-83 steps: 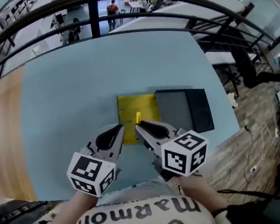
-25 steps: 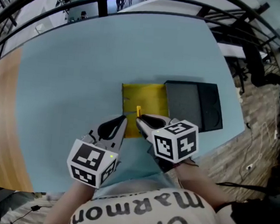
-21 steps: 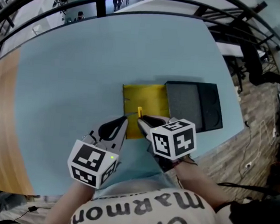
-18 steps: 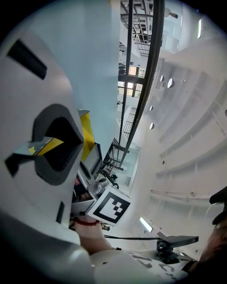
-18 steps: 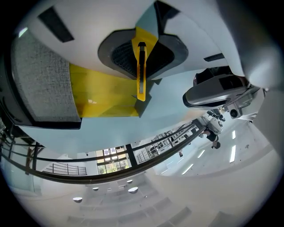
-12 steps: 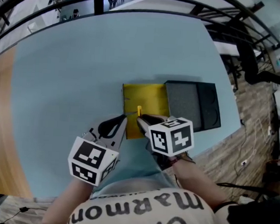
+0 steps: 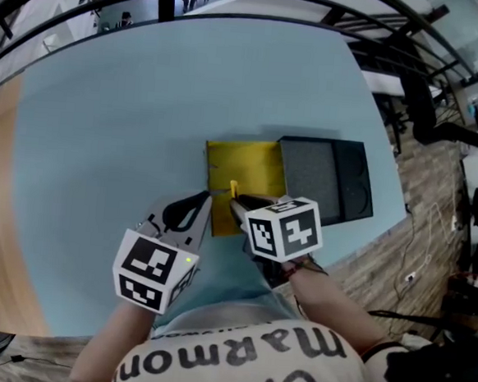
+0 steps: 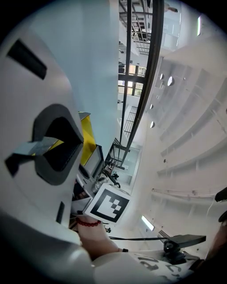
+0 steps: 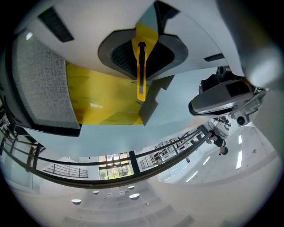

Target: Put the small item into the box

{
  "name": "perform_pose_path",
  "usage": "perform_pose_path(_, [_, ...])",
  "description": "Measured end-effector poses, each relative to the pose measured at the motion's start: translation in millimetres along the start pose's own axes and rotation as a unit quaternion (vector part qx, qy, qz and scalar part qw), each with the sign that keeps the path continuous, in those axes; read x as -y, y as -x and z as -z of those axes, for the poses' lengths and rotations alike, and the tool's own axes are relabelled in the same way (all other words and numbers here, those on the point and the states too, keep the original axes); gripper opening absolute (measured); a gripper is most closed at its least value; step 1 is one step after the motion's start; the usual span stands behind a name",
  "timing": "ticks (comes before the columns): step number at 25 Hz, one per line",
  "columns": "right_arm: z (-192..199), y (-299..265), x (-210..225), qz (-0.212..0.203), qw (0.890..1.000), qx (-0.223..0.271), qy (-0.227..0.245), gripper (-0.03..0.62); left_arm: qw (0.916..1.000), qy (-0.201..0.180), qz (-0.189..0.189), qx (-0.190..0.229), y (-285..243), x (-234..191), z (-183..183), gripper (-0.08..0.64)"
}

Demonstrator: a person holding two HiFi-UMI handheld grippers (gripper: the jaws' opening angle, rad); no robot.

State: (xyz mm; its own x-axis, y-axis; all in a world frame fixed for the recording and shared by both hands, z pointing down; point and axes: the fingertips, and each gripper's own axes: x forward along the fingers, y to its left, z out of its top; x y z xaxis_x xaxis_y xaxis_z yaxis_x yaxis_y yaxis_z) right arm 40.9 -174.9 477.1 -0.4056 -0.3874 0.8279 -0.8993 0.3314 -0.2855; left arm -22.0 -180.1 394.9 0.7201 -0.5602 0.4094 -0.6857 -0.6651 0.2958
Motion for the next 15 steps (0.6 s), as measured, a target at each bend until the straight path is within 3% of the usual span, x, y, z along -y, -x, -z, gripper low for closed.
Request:
perform_pose_path(6, [5, -5, 10, 0.041, 0.999, -0.029, 0.016, 0.077, 1.0000, 0.004, 0.001, -0.002, -3, 0, 4, -0.002])
perform_pose_path(15, [8, -10, 12, 0.052, 0.997, -0.055, 0.018, 0.078, 0.9999, 0.013, -0.004, 0.008, -1, -7, 6, -0.001])
